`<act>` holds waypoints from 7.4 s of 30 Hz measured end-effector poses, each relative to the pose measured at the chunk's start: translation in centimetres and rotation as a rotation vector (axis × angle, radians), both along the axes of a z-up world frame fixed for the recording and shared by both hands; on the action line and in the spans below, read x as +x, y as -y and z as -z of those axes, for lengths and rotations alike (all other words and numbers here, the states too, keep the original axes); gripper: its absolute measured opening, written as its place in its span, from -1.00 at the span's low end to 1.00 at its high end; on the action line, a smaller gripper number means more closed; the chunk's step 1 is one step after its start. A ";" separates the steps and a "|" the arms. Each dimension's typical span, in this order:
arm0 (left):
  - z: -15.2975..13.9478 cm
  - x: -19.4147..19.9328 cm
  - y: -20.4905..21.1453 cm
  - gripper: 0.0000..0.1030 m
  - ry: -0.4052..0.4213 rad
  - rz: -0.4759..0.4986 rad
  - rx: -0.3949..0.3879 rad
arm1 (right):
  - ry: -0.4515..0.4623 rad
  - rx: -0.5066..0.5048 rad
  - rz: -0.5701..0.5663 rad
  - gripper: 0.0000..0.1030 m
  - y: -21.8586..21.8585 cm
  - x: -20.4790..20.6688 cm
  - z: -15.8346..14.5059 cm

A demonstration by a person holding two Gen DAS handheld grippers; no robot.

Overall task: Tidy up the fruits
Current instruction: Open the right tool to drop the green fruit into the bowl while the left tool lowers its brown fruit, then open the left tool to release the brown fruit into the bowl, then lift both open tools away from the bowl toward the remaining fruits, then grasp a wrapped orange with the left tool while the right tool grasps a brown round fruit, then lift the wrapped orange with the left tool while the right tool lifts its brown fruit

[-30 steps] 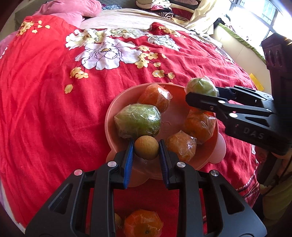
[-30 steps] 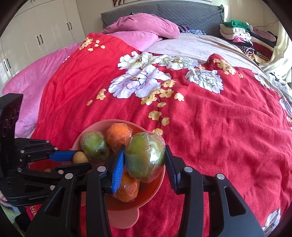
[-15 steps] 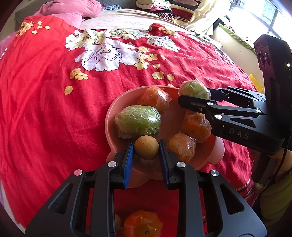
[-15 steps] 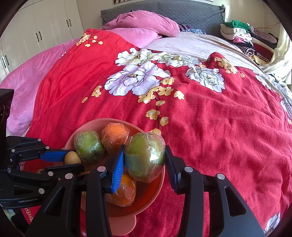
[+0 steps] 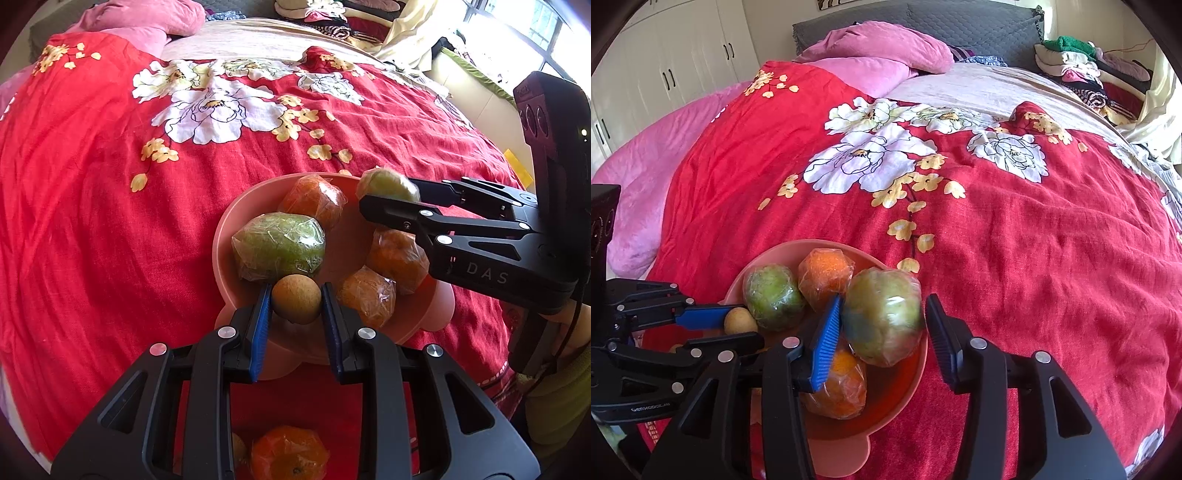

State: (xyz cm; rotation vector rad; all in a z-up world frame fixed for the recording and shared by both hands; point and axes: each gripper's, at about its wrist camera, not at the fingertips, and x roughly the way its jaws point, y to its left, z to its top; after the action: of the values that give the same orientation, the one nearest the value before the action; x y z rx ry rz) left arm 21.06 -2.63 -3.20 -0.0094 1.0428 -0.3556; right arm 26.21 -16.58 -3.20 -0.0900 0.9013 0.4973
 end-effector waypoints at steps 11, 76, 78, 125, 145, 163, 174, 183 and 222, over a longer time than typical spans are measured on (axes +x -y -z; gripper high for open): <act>0.0 0.0 0.0 -0.62 0.000 0.001 0.001 | 0.025 0.038 0.019 0.12 0.8 -0.6 -1.4; -8.7 -6.3 -2.5 0.78 0.192 -0.122 -0.004 | 0.222 0.037 0.103 0.90 3.1 -8.8 -9.7; -9.0 -6.6 -2.6 0.81 0.201 -0.129 -0.005 | 0.227 0.037 0.103 0.90 3.1 -9.2 -9.9; -6.0 -13.1 -3.0 0.81 0.186 -0.106 0.116 | 0.155 0.001 0.030 0.91 2.2 -17.5 -6.3; -1.8 -14.2 -4.0 0.81 0.080 -0.098 0.098 | 0.053 -0.038 0.001 0.91 1.2 -18.1 -1.9; -0.8 -12.6 -3.4 0.65 0.061 -0.091 0.050 | 0.006 -0.039 -0.011 0.56 1.2 -17.4 0.2; 0.1 -11.5 -2.9 0.12 0.038 -0.066 0.029 | -0.024 -0.019 -0.041 -0.20 0.8 -16.9 1.0; 0.1 -10.5 -2.8 -0.08 0.037 -0.062 0.011 | -0.046 -0.025 -0.061 -0.53 0.2 -16.1 2.1; -1.6 -9.2 -0.7 -0.34 0.075 -0.002 0.010 | -0.023 0.037 -0.046 -0.57 1.0 -16.0 0.3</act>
State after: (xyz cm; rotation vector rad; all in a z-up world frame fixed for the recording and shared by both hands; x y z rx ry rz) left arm 11.88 -1.93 -1.63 0.0117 0.9702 -0.3459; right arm 10.19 -17.57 -3.50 -0.0716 0.9133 0.5590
